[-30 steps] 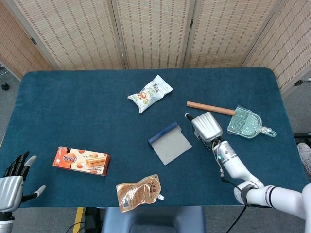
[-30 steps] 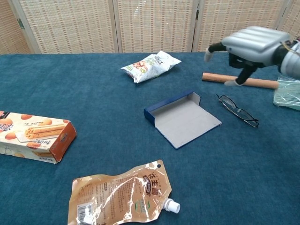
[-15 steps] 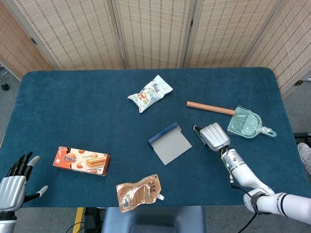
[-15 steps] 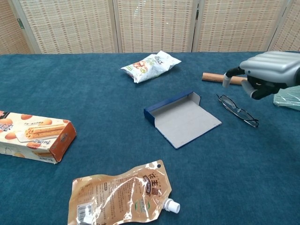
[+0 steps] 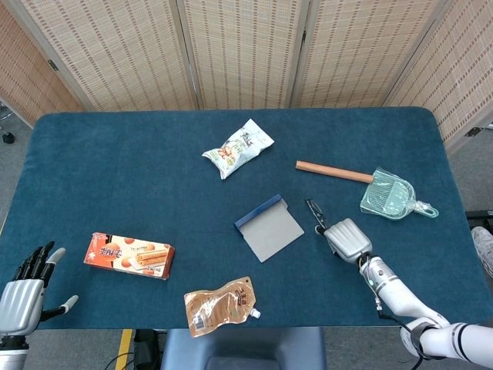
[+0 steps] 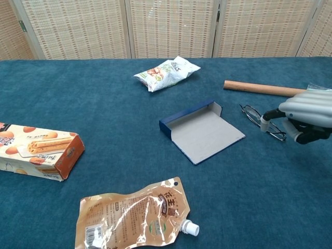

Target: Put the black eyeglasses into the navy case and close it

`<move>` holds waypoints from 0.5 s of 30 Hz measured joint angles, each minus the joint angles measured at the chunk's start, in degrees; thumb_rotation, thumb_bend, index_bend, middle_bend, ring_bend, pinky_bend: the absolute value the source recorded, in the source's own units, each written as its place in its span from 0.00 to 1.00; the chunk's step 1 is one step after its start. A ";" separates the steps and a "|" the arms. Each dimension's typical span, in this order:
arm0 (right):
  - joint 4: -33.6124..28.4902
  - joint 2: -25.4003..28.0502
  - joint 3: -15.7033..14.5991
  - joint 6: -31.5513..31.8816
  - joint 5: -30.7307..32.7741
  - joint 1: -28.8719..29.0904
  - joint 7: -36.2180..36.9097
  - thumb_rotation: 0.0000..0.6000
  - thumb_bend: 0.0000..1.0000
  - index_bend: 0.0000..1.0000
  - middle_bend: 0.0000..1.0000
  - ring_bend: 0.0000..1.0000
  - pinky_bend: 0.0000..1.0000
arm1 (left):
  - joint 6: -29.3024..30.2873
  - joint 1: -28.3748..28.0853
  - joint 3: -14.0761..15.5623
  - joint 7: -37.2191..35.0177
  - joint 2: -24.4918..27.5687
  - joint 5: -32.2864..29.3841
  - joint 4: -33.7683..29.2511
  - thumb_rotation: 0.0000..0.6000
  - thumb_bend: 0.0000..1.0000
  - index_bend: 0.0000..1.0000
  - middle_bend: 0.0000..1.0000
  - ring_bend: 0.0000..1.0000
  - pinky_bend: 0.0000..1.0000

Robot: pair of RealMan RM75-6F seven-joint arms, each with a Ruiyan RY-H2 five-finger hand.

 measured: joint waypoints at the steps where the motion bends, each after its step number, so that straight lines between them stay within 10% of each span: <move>1: 0.16 -0.01 -0.13 -0.01 -0.12 -0.18 0.04 1.00 0.99 0.29 1.00 1.00 1.00 | 0.00 0.00 0.01 0.05 0.03 0.01 -0.05 1.00 0.19 0.15 0.06 0.04 0.18; 15: 3.97 2.22 0.31 -0.83 2.23 -2.32 -0.18 1.00 0.98 0.29 1.00 1.00 1.00 | -0.19 -0.26 0.11 0.93 -0.04 0.21 -0.76 1.00 0.19 0.15 0.06 0.04 0.18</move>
